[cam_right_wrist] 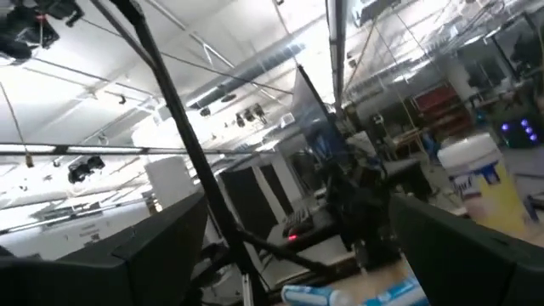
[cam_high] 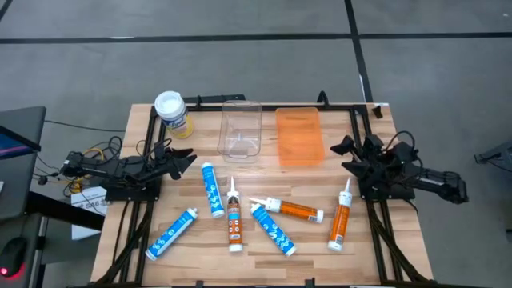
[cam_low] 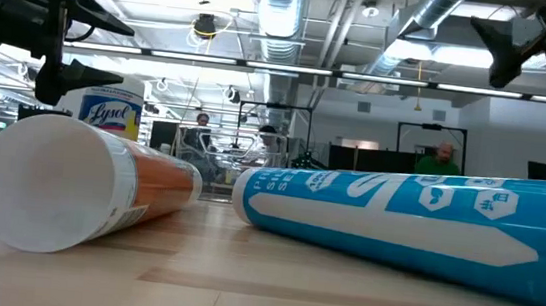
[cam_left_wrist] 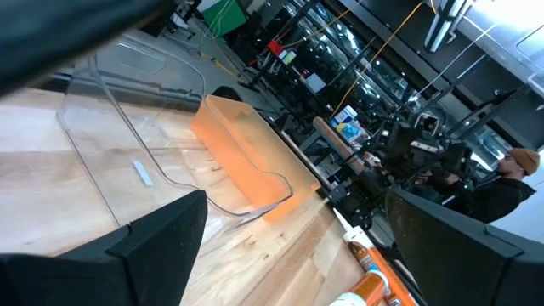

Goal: Pick & place silicon tubes, Sealant and Lysol wipes
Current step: Put the right orange sealant into the orange bin

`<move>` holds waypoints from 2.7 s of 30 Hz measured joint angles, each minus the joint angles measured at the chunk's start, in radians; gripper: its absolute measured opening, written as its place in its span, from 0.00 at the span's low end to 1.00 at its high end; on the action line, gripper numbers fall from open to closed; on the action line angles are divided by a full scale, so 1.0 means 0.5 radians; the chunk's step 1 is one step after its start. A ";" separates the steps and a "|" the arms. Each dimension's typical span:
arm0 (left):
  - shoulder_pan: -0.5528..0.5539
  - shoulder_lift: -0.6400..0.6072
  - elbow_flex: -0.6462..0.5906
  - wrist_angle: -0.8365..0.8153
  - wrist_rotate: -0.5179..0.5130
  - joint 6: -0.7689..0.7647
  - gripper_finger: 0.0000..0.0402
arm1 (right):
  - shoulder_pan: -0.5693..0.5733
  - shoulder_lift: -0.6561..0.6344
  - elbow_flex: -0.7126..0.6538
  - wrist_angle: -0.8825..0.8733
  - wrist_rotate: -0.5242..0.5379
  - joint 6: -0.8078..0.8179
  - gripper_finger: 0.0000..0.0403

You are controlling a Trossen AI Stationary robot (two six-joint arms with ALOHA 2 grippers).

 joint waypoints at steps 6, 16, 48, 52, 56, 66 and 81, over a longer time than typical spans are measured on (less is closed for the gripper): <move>0.000 0.000 0.000 0.000 -0.001 0.000 0.88 | 0.001 0.258 0.322 -0.516 -0.004 -0.092 0.89; 0.000 0.001 0.001 0.000 -0.002 0.000 0.88 | 0.130 1.018 0.774 -1.000 -0.007 -0.150 0.89; 0.000 0.001 0.005 -0.050 -0.002 0.001 0.88 | 0.312 1.562 0.998 -1.163 -0.009 0.005 0.89; 0.000 0.000 0.004 -0.050 -0.002 0.001 0.88 | 0.396 1.562 0.999 -1.163 -0.006 0.012 0.89; 0.000 0.001 0.004 -0.050 -0.002 0.000 0.88 | 0.551 1.607 1.068 -1.257 0.058 0.089 0.89; -0.001 0.001 0.004 -0.051 -0.002 0.001 0.88 | 1.052 1.770 1.605 -2.268 0.633 0.433 0.89; 0.000 0.000 0.004 -0.053 -0.002 -0.001 0.88 | 1.511 1.777 1.685 -3.067 0.735 1.552 0.89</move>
